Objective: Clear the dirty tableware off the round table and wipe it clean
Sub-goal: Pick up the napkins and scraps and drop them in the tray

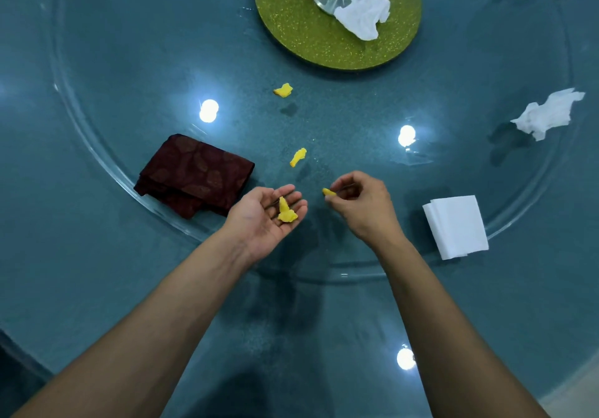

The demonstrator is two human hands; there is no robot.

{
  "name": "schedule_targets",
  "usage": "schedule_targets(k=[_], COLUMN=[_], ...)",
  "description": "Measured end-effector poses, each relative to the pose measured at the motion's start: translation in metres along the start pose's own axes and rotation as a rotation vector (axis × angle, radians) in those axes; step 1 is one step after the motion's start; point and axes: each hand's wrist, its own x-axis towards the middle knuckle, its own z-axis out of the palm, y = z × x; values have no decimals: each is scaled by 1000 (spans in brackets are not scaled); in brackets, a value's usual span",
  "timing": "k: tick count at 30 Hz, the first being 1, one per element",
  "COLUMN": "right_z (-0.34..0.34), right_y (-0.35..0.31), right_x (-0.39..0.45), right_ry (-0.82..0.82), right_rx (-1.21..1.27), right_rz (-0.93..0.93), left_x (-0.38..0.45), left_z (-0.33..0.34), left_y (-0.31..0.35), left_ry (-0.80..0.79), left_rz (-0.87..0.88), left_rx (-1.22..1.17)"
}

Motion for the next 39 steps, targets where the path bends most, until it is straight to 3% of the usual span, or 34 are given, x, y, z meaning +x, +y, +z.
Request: schedule_targets(k=[3,5,10,13,16,21,23,25,28,29,33,39], right_z=[14,22,26,30,33,31,28,23,16,16,29,59], right_y=[-28,-41,-45,-46,-47,-48,-54,-66,-88,-93,-105,-113], right_x=[-9,-9,30,53,63,65,61,54,49,56,104,148], right_ry=[-192,-303,12,-49,-78,-46,-61,-168,-389,-371,-37,-75], right_rx=[221,206,-437,-745,-862,-910,-730,-493,-428,-436,-557,-977], right_rz=[-111,-156,-359,-480,-555,-521,-452,-397,-396,-413,-551,-660], left_x=[2,3,3,2,3,6,8,11,14,15,14,10], left_z=[2,3,-3,-8,-11,-9,-7,-3,5,6,3,-11], left_y=[5,8,17,19,19,19,21,24,31,33,37,29], left_ry=[4,-13,-17,-18,-27,-49,-51,-59,-69,-71,-67,-58], left_rz=[31,35,46,48,42,38,44,58,87,93,107,119], left_rx=[57,79,54,57,59,59,70,65,5,3,70,147])
